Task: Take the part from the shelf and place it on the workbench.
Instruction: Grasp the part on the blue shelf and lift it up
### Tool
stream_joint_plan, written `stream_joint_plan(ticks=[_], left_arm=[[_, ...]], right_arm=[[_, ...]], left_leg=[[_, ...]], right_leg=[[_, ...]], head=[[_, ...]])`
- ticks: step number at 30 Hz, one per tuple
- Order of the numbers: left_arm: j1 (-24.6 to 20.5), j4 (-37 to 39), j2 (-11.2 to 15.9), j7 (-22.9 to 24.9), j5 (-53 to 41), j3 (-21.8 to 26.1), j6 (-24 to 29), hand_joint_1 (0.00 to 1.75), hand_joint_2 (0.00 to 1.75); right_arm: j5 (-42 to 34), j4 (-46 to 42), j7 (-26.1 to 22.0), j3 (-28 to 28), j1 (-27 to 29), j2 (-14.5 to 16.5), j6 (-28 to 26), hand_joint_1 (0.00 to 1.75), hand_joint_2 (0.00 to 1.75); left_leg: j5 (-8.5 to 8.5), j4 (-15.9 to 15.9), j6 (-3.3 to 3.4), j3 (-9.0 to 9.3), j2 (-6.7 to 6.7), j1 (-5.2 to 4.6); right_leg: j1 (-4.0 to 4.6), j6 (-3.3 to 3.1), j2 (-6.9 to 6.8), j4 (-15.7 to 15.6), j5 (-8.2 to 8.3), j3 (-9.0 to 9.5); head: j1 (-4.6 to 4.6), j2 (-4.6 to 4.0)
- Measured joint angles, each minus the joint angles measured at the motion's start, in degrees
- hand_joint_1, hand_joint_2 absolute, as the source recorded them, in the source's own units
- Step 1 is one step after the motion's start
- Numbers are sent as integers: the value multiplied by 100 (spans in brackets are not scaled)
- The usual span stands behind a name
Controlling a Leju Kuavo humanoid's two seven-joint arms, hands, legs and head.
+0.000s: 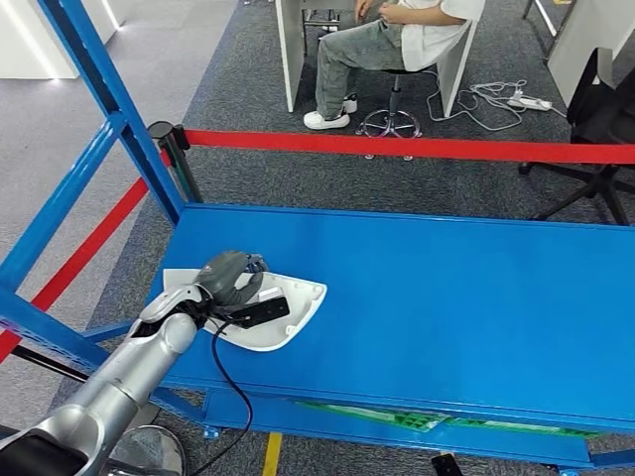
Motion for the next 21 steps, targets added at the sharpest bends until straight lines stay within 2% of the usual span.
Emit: stream_joint_plan(ticks=[3,5,6,7,9,10,11,12,14,15,16,17,19,21], left_arm=[[-7,-1,-6,-8,-43,57,1,175,175],[-2,-2,-14,-13,-74,110,11,175,175],[-5,-2,-22,-15,-79,135,18,175,175],[-6,-2,-31,-15,-83,158,24,175,175],[12,-2,-49,-15,-86,194,31,175,175],[30,-2,-55,-15,-90,205,31,175,175],[43,-2,-57,-15,-94,215,35,175,175],[51,-3,-58,-16,-98,227,43,175,175],[48,-13,-69,-25,-105,266,100,175,175],[45,-25,-83,-51,-96,300,161,175,175],[45,-45,-108,-99,-68,345,243,175,175],[53,-81,-148,-189,-3,409,348,175,175],[82,-200,-261,-433,208,571,556,175,175],[96,-377,-381,-637,426,758,688,175,175]], right_arm=[[23,1,-1,-1,1,1,-15,0,175],[43,1,-2,-2,5,-1,-29,0,175],[49,1,-2,-2,4,-1,-33,0,175],[53,1,-2,-2,3,-2,-36,0,175],[57,1,0,-1,3,-2,-35,0,175],[58,1,3,-1,5,-2,-33,0,175],[60,1,5,-2,7,-2,-32,0,175],[60,0,7,-2,9,-2,-31,0,175],[62,-1,9,-2,4,-2,-30,0,175],[62,-1,9,-2,-1,-2,-30,0,175],[65,0,9,-1,-6,-2,-29,0,175],[67,1,11,-2,-6,-2,-30,0,175],[71,1,17,-10,5,-2,-33,0,175],[74,-1,19,-23,7,-1,-38,0,175]], left_leg=[[-61,-147,31,34,-1,-13],[-47,-216,72,55,2,15],[-31,-248,97,70,4,30],[-21,-267,116,83,6,41],[-24,-267,137,83,5,33],[-26,-265,140,85,5,26],[-29,-263,141,88,5,20],[-32,-261,139,94,3,16],[-50,-251,115,113,-3,10],[-62,-230,97,109,-6,-2],[-67,-213,74,97,-9,-14],[-67,-196,55,79,-11,-24],[-61,-182,21,56,-12,-27],[-173,-53,-34,6,-8,-19]], right_leg=[[13,70,-2,-9,15,-41],[11,131,-9,39,-39,-92],[12,156,-12,185,-139,-162],[11,174,-16,463,-297,-294],[12,202,-20,1235,-638,-658],[12,210,-20,1519,-714,-803],[13,213,-21,1602,-679,-857],[14,209,-21,1468,-543,-804],[15,187,-22,705,-141,-437],[16,170,-19,339,-19,-250],[19,152,-16,90,46,-118],[24,134,-11,7,35,-71],[23,89,-6,0,35,-67],[3,28,-11,-16,49,-62]], head=[[2,1],[7,1],[13,1],[22,1],[34,0],[33,-1],[33,-1],[33,-1],[32,-1],[32,0],[30,-1],[29,0],[25,0],[9,-1]])
